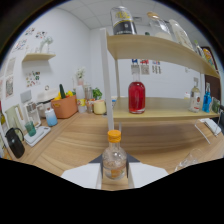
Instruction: Make me a cup of Mount Fuji.
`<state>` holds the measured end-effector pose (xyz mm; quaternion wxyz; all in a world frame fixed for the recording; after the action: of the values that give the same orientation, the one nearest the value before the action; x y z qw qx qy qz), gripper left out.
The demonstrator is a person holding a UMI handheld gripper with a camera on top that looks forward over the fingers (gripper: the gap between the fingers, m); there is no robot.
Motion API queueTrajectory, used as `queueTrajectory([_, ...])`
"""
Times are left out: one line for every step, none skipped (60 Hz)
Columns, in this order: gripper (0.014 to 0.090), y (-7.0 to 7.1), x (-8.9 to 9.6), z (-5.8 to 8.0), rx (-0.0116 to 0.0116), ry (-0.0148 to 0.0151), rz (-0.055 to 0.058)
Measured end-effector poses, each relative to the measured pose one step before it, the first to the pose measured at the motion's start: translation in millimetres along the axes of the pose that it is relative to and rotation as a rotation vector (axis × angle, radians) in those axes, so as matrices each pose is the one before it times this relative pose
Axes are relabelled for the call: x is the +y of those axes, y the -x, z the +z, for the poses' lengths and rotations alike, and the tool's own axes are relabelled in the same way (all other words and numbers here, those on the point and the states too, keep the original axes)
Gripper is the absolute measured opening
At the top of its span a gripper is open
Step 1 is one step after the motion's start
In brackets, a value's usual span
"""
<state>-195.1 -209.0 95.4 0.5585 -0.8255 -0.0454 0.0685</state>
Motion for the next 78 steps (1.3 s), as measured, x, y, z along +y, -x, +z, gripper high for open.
queueTrajectory([0.0346,1.29,5.03,2.70,0.00023,0.00960,-0.0081])
queueTrajectory([0.0346,1.69,5.11,2.80,-0.00064,0.00970,-0.0071])
queueTrajectory([0.0345,2.84,5.42,3.67,-0.00155,0.01182,-0.0069])
queueTrajectory([0.0346,1.18,5.38,2.22,0.00034,0.01356,-0.0042])
queueTrajectory([0.0345,1.25,5.10,2.56,0.00419,0.01094,-0.0040])
queueTrajectory([0.0347,0.65,4.57,2.56,0.00375,0.01289,-0.0027])
queueTrajectory([0.0346,0.46,4.46,2.49,0.00188,0.01232,-0.0004])
queueTrajectory([0.0345,0.45,4.66,2.37,0.00053,0.01342,0.0011])
queueTrajectory([0.0346,-0.14,4.41,1.91,-0.00091,0.01693,0.0008])
queueTrajectory([0.0347,-0.60,4.44,2.10,0.00386,0.01420,0.0009])
queueTrajectory([0.0348,-0.76,4.22,1.84,0.00664,0.01211,0.0015])
queueTrajectory([0.0348,-0.32,3.73,3.45,0.00069,0.00731,0.0056])
queueTrajectory([0.0348,-0.08,2.87,1.56,0.00075,0.01097,0.0046])
queueTrajectory([0.0348,-0.12,2.85,1.33,0.00060,0.01060,0.0035])
queueTrajectory([0.0347,-0.68,2.04,0.97,0.00126,0.00927,0.0022])
queueTrajectory([0.0347,-0.73,0.17,0.23,0.00150,0.00569,0.0032])
queueTrajectory([0.0347,-1.25,-0.34,0.36,0.00036,-0.00004,0.0017])
queueTrajectory([0.0348,0.01,-0.75,0.85,-0.00063,-0.00138,0.0017])
queueTrajectory([0.0349,-0.40,0.26,0.54,0.00081,0.00124,0.0003])
queueTrajectory([0.0350,-0.70,0.47,0.92,0.00259,0.00309,-0.0019])
queueTrajectory([0.0349,-0.76,1.90,0.42,0.00376,0.00739,-0.0018])
queueTrajectory([0.0350,-0.64,1.90,0.56,0.00304,0.00926,-0.0009])
queueTrajectory([0.0352,0.16,1.34,-0.56,-0.00042,0.00880,0.0012])
queueTrajectory([0.0352,0.10,-0.89,-0.01,-0.00168,-0.00194,0.0030])
queueTrajectory([0.0352,-0.19,0.89,-0.37,-0.00052,0.00510,0.0035])
queueTrajectory([0.0353,-0.70,-0.11,0.67,-0.00203,0.00165,0.0033])
queueTrajectory([0.0354,0.18,0.47,-0.88,-0.00220,0.00116,0.0038])
queueTrajectory([0.0355,0.06,0.46,-0.98,-0.00230,0.00037,0.0030])
queueTrajectory([0.0355,0.08,0.46,-0.88,-0.00150,0.00017,0.0031])
queueTrajectory([0.0357,-0.15,0.48,-0.80,-0.00070,-0.00010,0.0031])
queueTrajectory([0.0357,-0.09,0.54,-0.74,-0.00104,-0.00108,0.0021])
queueTrajectory([0.0359,-0.09,0.41,-0.71,-0.00111,-0.00123,0.0009])
queueTrajectory([0.0360,0.09,0.67,-0.88,-0.00090,0.00028,-0.0005])
queueTrajectory([0.0359,0.29,0.64,-0.89,-0.00104,0.00028,-0.0013])
queueTrajectory([0.0359,0.31,0.82,-1.06,-0.00050,0.00158,-0.0022])
queueTrajectory([0.0361,0.25,0.74,-1.03,0.00002,0.00079,-0.0032])
queueTrajectory([0.0363,0.35,0.72,-0.99,0.00005,0.00079,-0.0036])
queueTrajectory([0.0364,0.03,1.19,-1.08,-0.00030,0.00303,-0.0038])
queueTrajectory([0.0364,0.33,1.02,-0.80,-0.00091,0.00183,-0.0034])
queueTrajectory([0.0366,0.33,0.95,-0.80,-0.00012,0.00215,-0.0031])
queueTrajectory([0.0368,0.14,0.95,-0.84,-0.00021,0.00209,-0.0030])
queueTrajectory([0.0368,0.46,0.84,-0.72,-0.00182,0.00177,-0.0032])
queueTrajectory([0.0372,0.64,0.80,-0.69,-0.00276,0.00141,-0.0029])
queueTrajectory([0.0378,0.33,0.62,-0.66,-0.00315,0.00065,-0.0025])
queueTrajectory([0.0388,0.60,0.07,-0.62,-0.00199,-0.00016,-0.0023])
queueTrajectory([0.0409,-0.19,-0.07,-0.99,-0.00017,0.00053,-0.0034])
queueTrajectory([0.0430,-0.37,-0.17,-0.72,0.00053,-0.00102,-0.0044])
queueTrajectory([0.0450,-0.39,-0.30,-0.79,0.00085,-0.00074,-0.0050])
queueTrajectory([0.0471,-0.02,-0.14,-0.77,0.00014,0.00021,-0.0055])
queueTrajectory([0.0488,0.57,0.11,-1.00,-0.00211,0.00140,-0.0052])
queueTrajectory([0.0518,1.09,-0.41,-1.10,-0.00525,0.00135,-0.0044])
queueTrajectory([0.0584,1.78,-0.58,-1.41,-0.00857,0.00107,-0.0035])
queueTrajectory([0.0652,1.91,-0.92,-1.80,-0.01122,0.00039,-0.0029])
queueTrajectory([0.0719,2.01,-1.76,-2.93,-0.00920,0.00043,-0.0028])
queueTrajectory([0.0775,1.24,-1.80,-2.29,-0.00975,-0.00191,-0.0027])
queueTrajectory([0.0824,0.75,-2.24,-2.80,-0.00855,-0.00295,-0.0024])
queueTrajectory([0.0860,0.39,-2.91,-3.20,-0.00783,-0.00564,-0.0023])
queueTrajectory([0.0862,-0.13,-3.40,-3.69,-0.00501,-0.00771,-0.0022])
queueTrajectory([0.0858,-0.93,-3.88,-4.11,-0.00111,-0.00949,-0.0021])
queueTrajectory([0.0858,-1.02,-4.21,-4.55,-0.00124,-0.01040,-0.0017])
queueTrajectory([0.0861,-0.34,-5.58,-6.05,0.00025,-0.00996,-0.0025])
queueTrajectory([0.0862,-1.45,-4.75,-5.29,-0.00101,-0.01327,-0.0020])
queueTrajectory([0.0862,-1.68,-4.92,-5.46,-0.00171,-0.01341,-0.0028])
queueTrajectory([0.0861,-1.73,-5.03,-5.69,-0.00197,-0.01320,-0.0021])
queueTrajectory([0.0861,-2.15,-5.17,-5.71,-0.00119,-0.01262,-0.0010])
queueTrajectory([0.0861,-2.92,-4.91,-5.75,-0.00061,-0.01250,0.0002])
queueTrajectory([0.0863,-3.42,-5.60,-6.03,0.00008,-0.01267,0.0004])
queueTrajectory([0.0862,-2.94,-4.37,-5.55,-0.00114,-0.01244,0.0014])
queueTrajectory([0.0862,-3.50,-5.15,-6.13,-0.00110,-0.01057,0.0013])
queueTrajectory([0.0862,-4.04,-4.06,-5.67,-0.00016,-0.01064,0.0021])
queueTrajectory([0.0864,-4.21,-3.33,-5.43,0.00119,-0.01086,0.0013])
queueTrajectory([0.0860,-4.56,-2.93,-5.38,0.00266,-0.00894,0.0017])
queueTrajectory([0.0860,-5.69,-2.57,-5.11,0.00449,-0.00799,0.0019])
queueTrajectory([0.0860,-5.84,-1.90,-5.12,0.00491,-0.00651,0.0023])
queueTrajectory([0.0860,-5.80,-1.25,-4.89,0.00429,-0.00551,0.0024])
queueTrajectory([0.0860,-6.29,-0.92,-4.51,0.00419,-0.00513,0.0019])
queueTrajectory([0.0860,-7.30,0.22,-3.70,0.00347,-0.00732,0.0002])
queueTrajectory([0.0860,-6.94,-0.05,-4.06,0.00793,-0.00274,0.0015])
